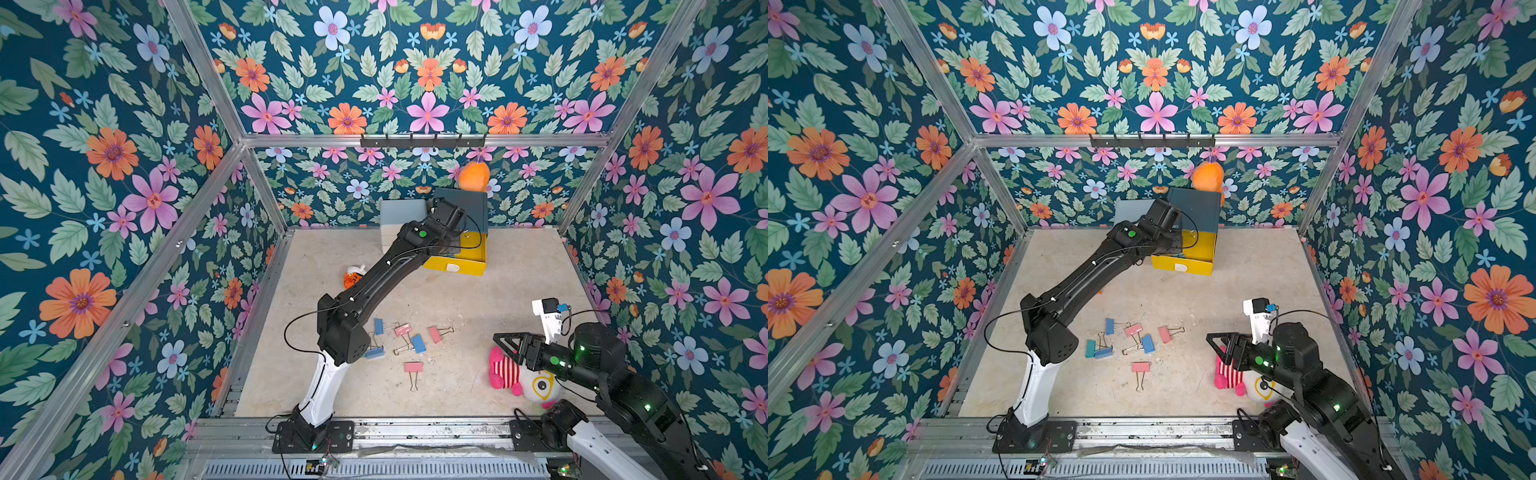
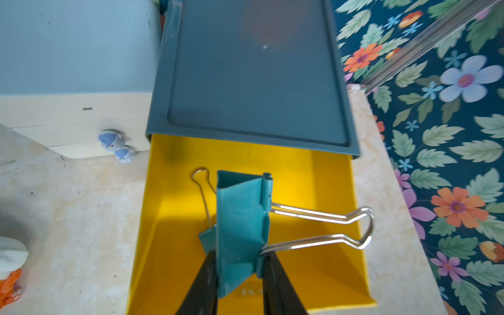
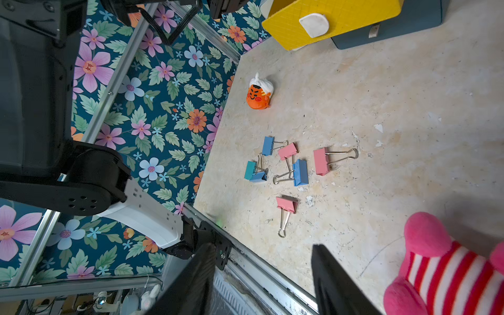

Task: Put the binder clips in the drawer according to color
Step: Place the binder clip in the drawer.

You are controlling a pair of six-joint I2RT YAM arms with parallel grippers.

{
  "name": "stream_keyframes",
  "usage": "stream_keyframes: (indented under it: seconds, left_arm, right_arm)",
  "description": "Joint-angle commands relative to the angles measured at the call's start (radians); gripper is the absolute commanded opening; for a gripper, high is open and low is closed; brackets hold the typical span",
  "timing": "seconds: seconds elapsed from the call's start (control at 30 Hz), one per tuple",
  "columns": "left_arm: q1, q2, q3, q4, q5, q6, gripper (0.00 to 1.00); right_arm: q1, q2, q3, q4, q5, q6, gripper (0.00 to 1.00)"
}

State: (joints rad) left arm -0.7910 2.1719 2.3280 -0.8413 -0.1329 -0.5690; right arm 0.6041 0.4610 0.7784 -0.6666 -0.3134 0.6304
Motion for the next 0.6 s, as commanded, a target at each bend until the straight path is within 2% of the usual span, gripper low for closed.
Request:
stream_keyframes:
  seconds: [0.0,0.1,0.17,0.27,0.43,0.57]
  left_arm:
    - [0.002,0.012,0.0,-0.021,0.071,0.038,0.29]
    - [0.003,-0.002,-0.005,-0.013,0.062,0.047,0.5]
    - [0.004,-0.024,-0.022,0.031,0.06,0.055,0.59]
    - [0.001,-0.073,-0.071,0.074,0.047,0.054,0.68]
    - [0.0,-0.218,-0.216,0.1,-0.038,0.017,0.68]
    - [-0.002,-0.443,-0.485,0.096,-0.129,-0.033,0.67]
  right_arm:
    - [0.0,0.01,-0.004,0.024,-0.003,0.001,0.6]
    - [0.0,0.011,-0.014,0.037,-0.009,0.011,0.6]
    - [0.0,0.015,-0.018,0.041,-0.011,0.014,0.59]
    - [0.0,0.026,-0.022,0.045,-0.016,0.012,0.6]
    - [0.0,0.041,-0.021,0.044,-0.036,-0.005,0.6]
    - [0.0,0.085,-0.029,0.039,-0.069,-0.017,0.6]
